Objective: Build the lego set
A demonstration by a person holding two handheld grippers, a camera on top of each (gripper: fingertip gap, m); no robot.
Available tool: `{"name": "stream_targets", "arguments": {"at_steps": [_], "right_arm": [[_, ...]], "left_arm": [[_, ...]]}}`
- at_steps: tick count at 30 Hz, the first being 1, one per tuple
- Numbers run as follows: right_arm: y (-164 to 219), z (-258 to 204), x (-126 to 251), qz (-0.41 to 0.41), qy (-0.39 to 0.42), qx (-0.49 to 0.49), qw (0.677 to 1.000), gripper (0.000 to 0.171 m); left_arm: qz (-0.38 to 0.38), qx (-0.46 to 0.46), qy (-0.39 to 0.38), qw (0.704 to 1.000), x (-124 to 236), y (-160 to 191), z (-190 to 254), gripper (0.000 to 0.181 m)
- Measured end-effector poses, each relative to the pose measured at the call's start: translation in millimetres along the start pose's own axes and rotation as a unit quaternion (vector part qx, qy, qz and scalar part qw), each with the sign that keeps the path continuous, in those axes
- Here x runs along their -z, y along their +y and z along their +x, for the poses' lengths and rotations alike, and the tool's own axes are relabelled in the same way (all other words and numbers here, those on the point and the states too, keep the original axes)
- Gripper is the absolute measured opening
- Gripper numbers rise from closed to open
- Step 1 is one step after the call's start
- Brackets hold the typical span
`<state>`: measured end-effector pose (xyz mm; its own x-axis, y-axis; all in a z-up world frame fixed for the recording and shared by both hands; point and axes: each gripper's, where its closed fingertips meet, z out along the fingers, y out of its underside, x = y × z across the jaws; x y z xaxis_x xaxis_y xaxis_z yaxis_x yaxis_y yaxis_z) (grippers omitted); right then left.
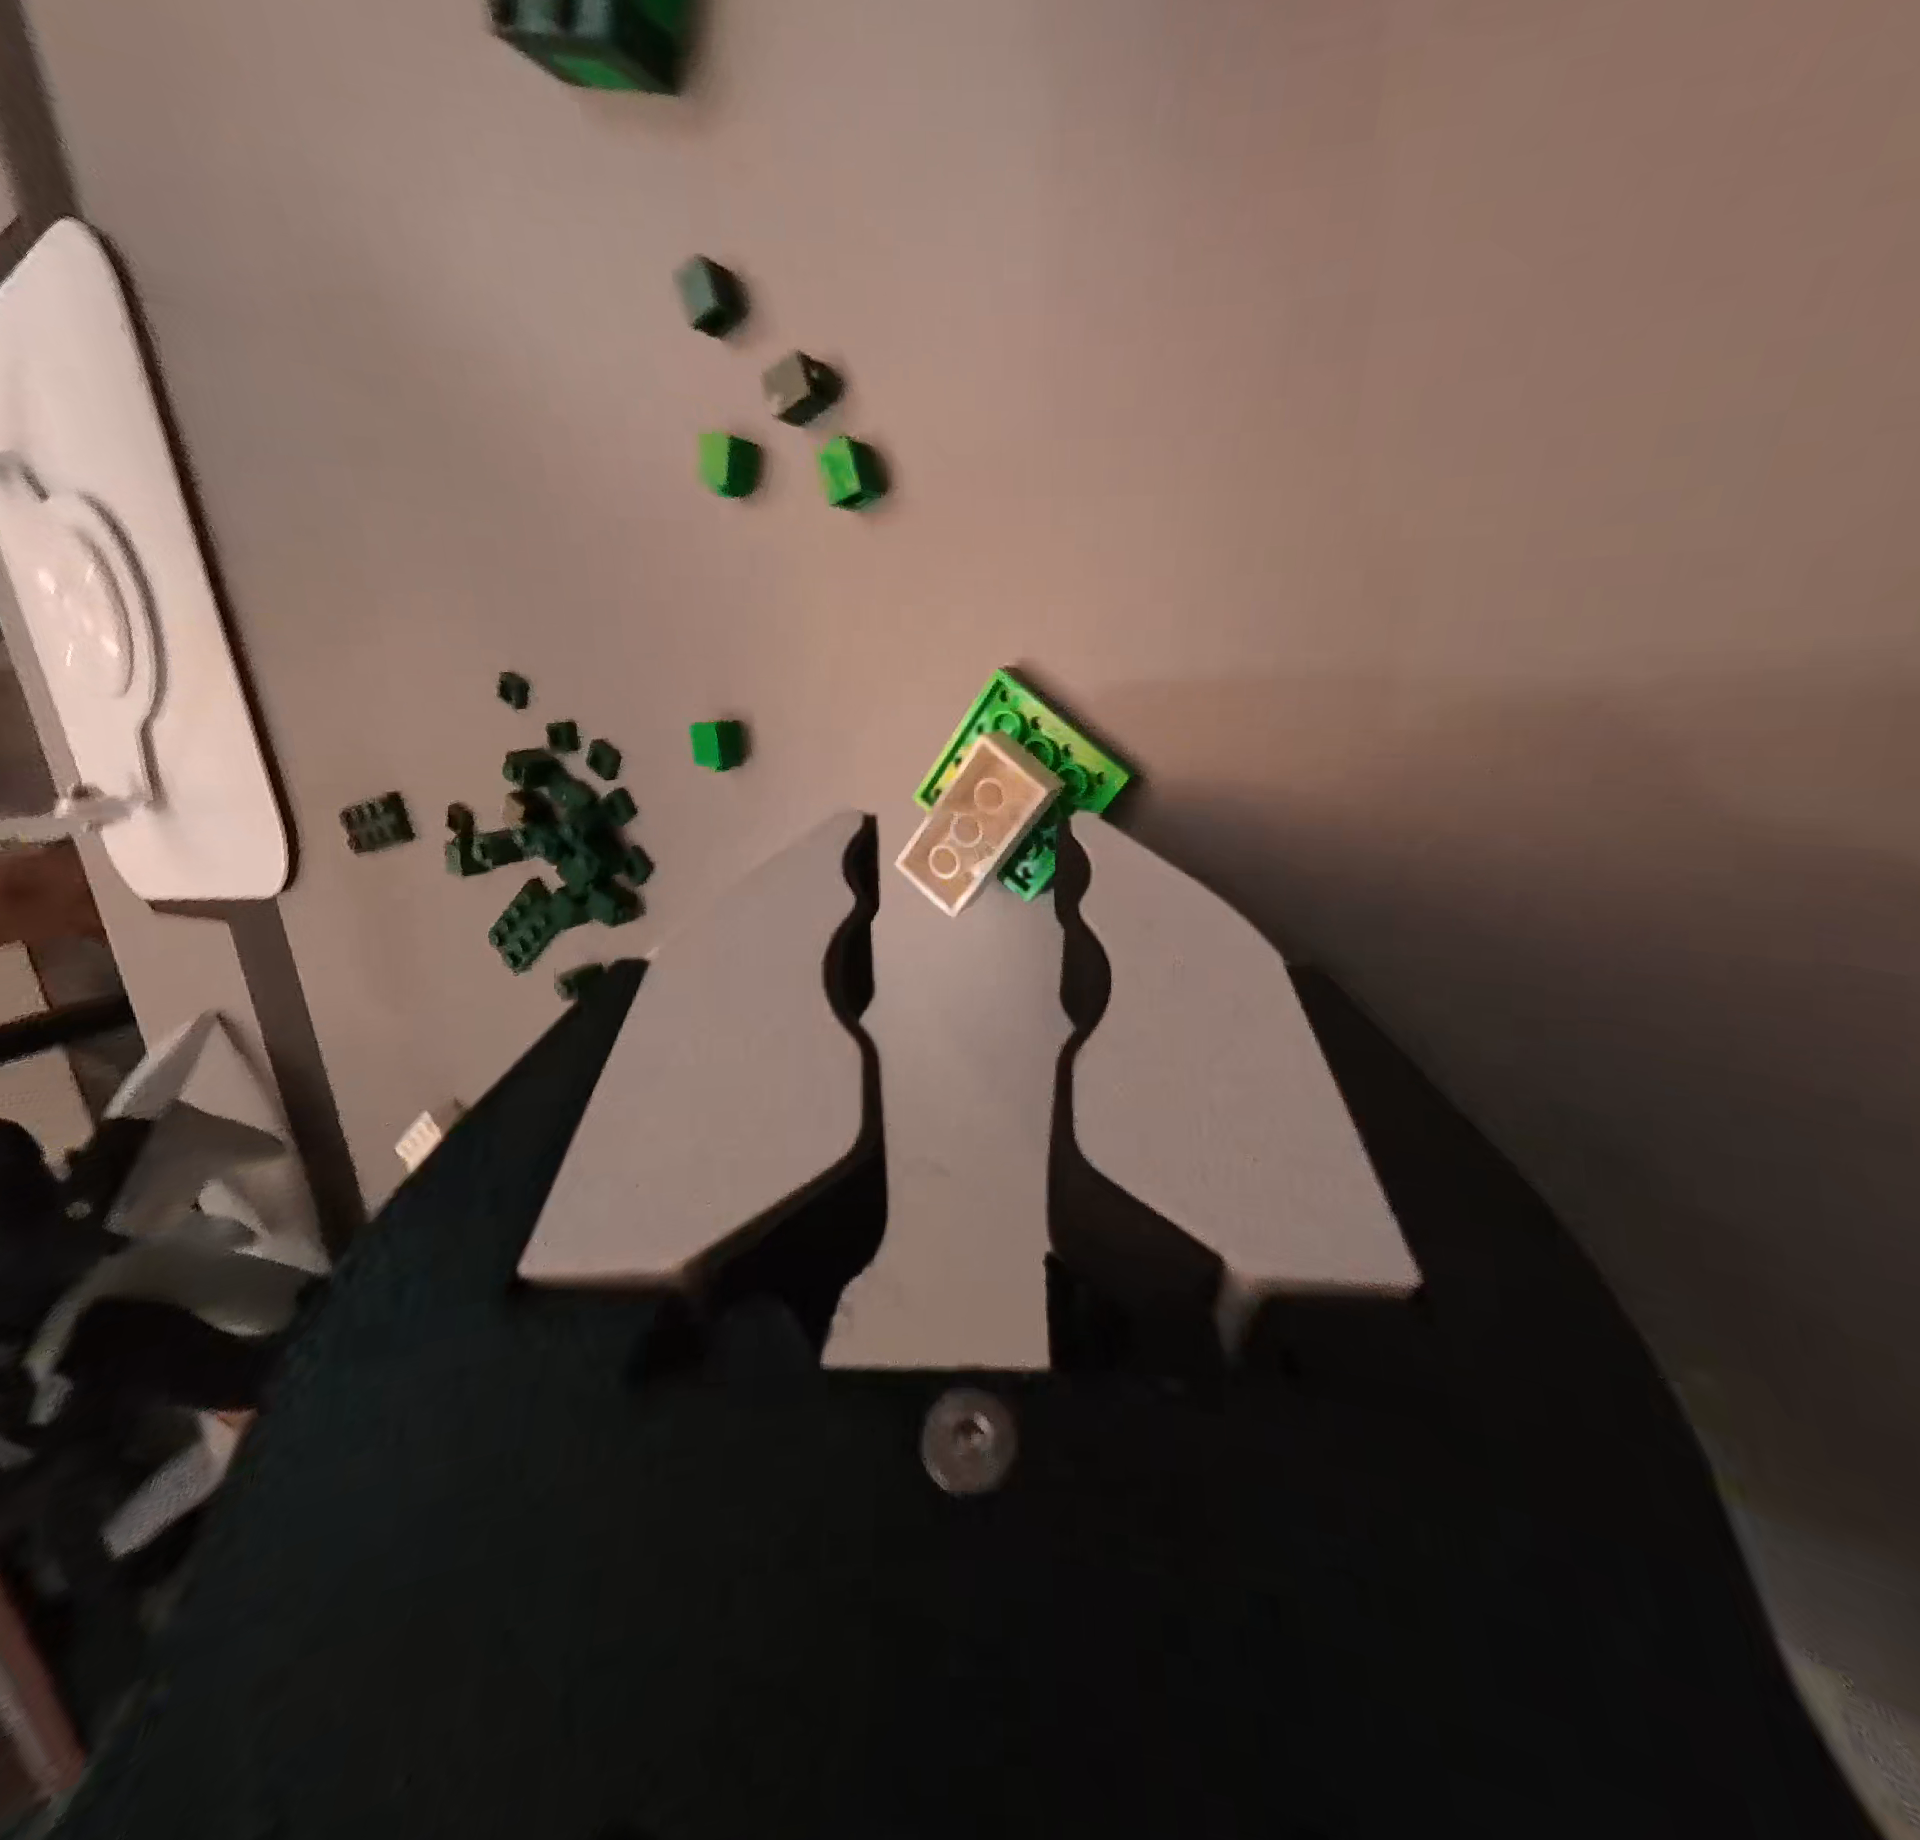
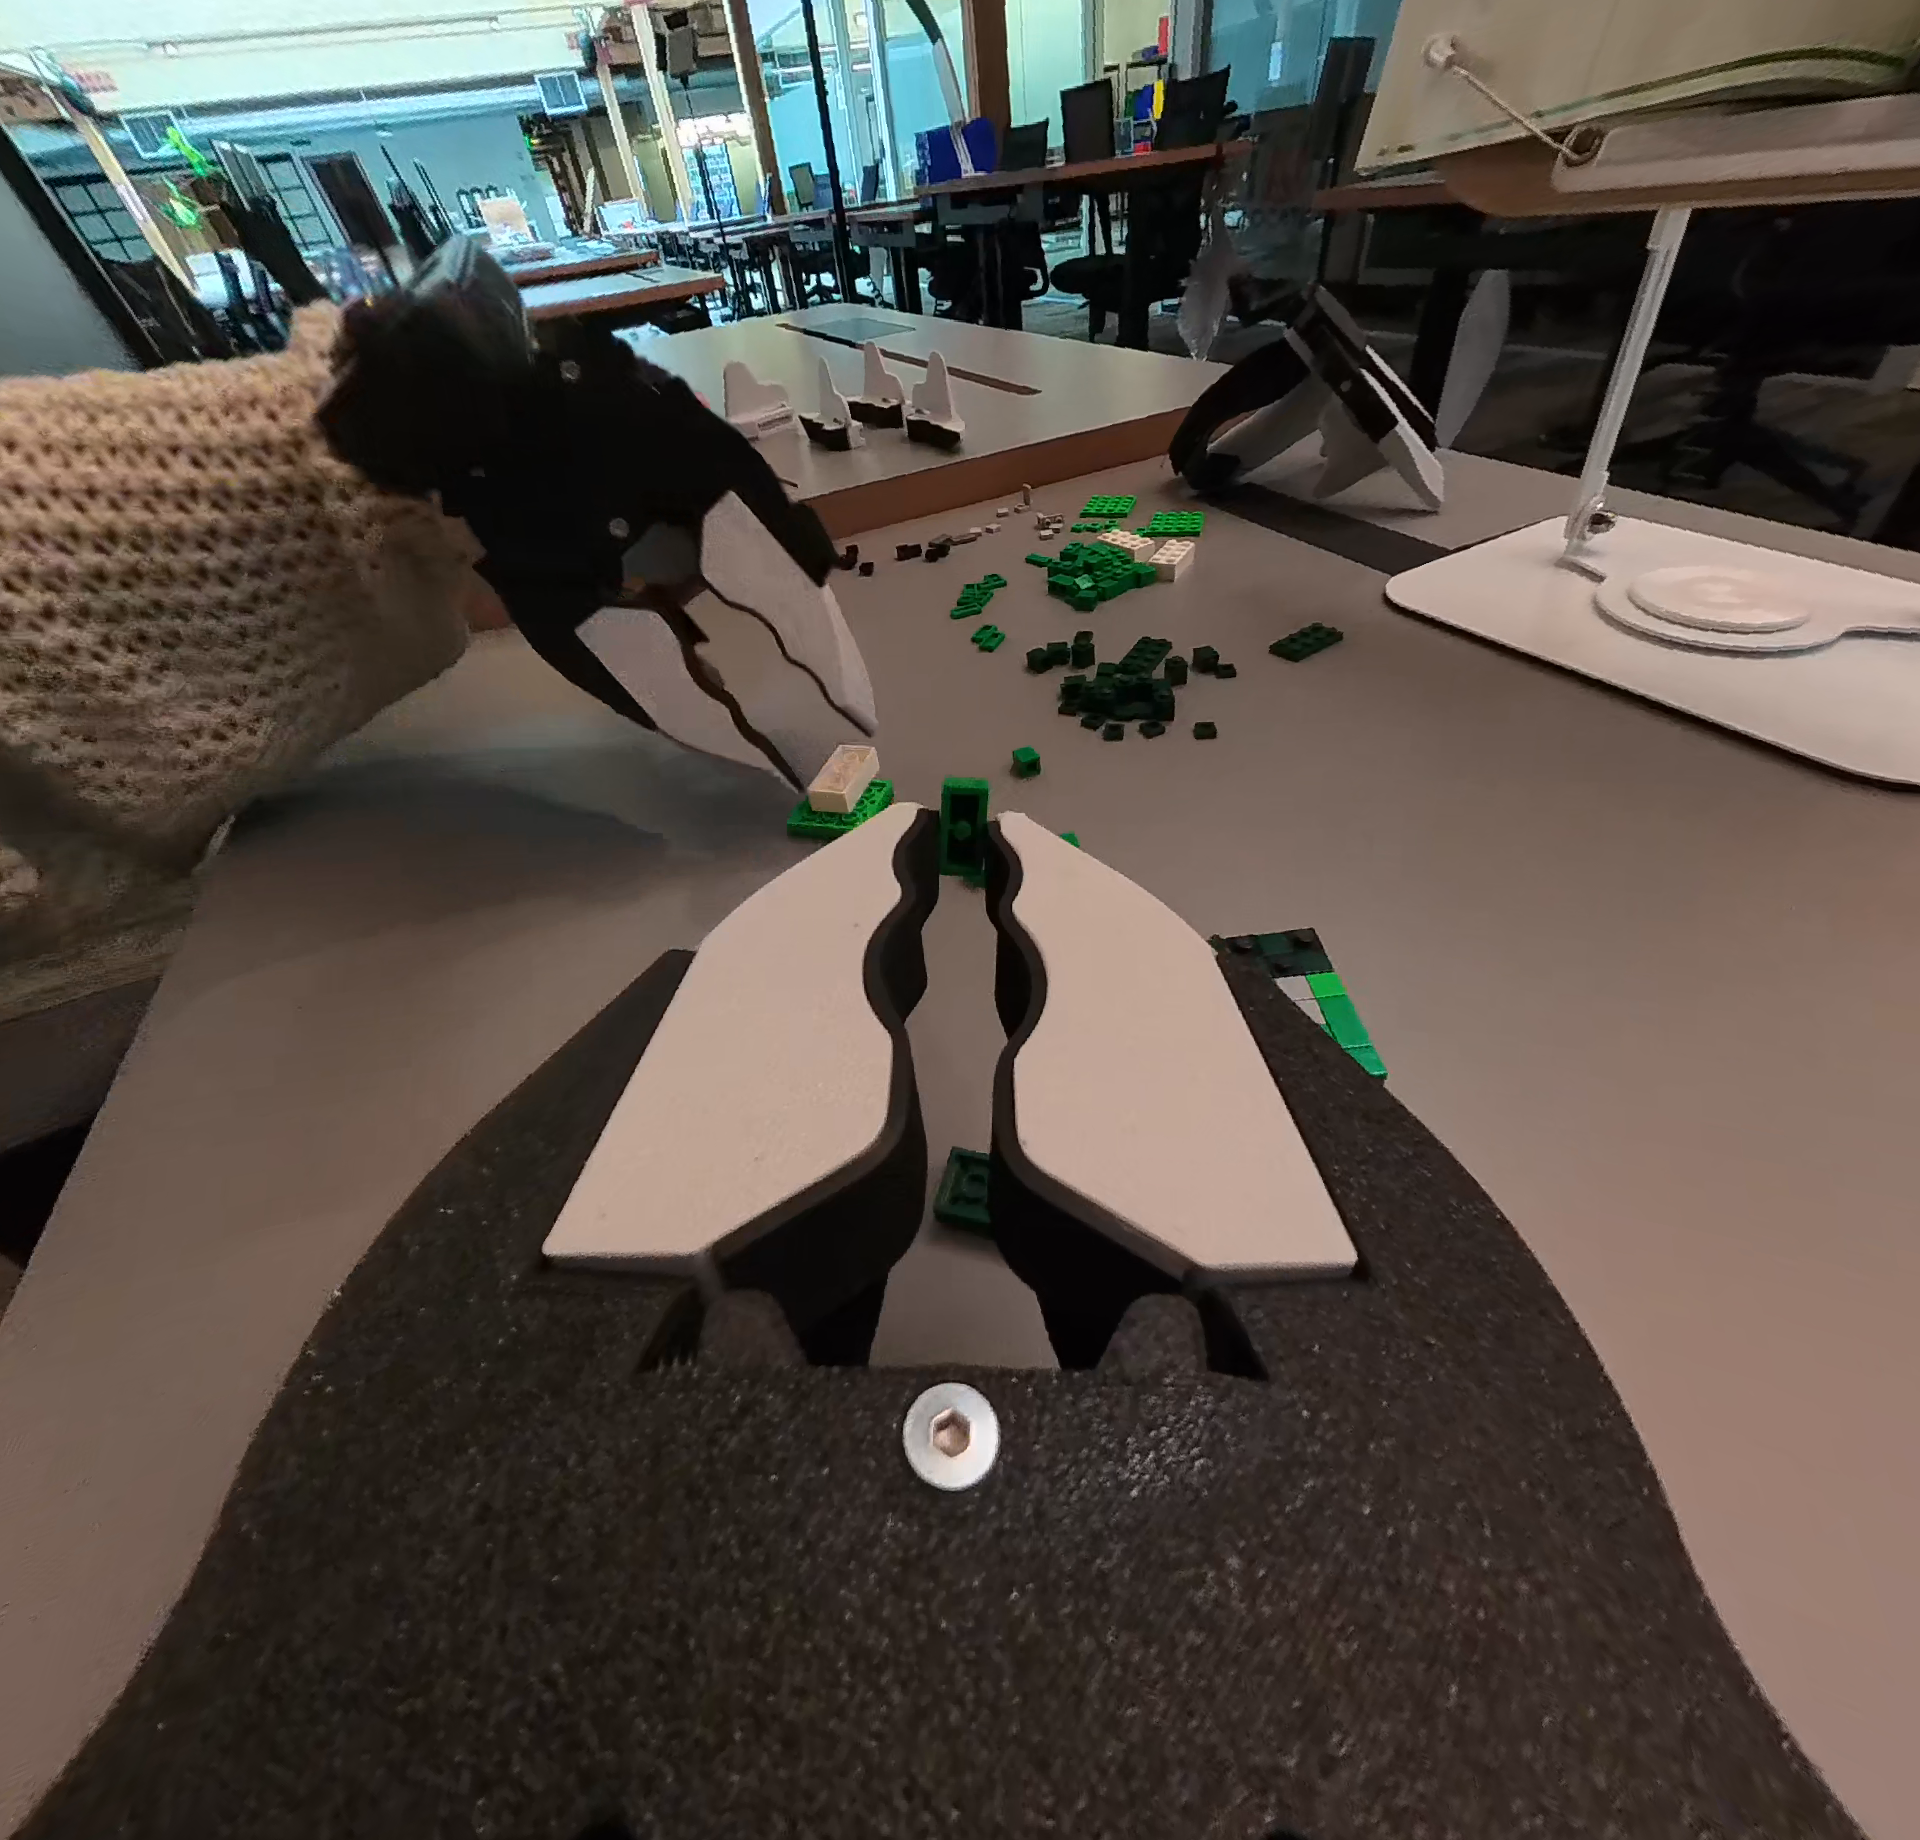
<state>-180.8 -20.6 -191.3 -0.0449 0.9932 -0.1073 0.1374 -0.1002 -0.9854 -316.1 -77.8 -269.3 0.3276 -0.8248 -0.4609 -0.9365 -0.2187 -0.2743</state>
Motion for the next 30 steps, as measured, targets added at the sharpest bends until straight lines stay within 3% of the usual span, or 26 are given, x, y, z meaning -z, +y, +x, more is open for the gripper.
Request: {"name": "stream_targets", "arguments": {"at_steps": [8,16,22,30], "right_arm": [[0,1,0,0.000,-0.001,-0.004,1.000,0.008],[1,0,0,-0.002,-0.003,-0.003,1.000,0.008],[-1,4,3,0.002,0.003,-0.006,1.000,0.008],[-2,5,3,0.003,0.005,-0.007,1.000,0.008]], "left_arm": [[-0.030,-0.033,0.035,0.998,-8,5,-3,0.026],[-0.042,0.019,0.069,0.997,-9,7,-3,0.020],[-0.105,0.102,-0.007,0.989,-5,11,-12,0.019],[-0.043,0.193,-0.054,0.979,16,-50,12,0.019]]}}
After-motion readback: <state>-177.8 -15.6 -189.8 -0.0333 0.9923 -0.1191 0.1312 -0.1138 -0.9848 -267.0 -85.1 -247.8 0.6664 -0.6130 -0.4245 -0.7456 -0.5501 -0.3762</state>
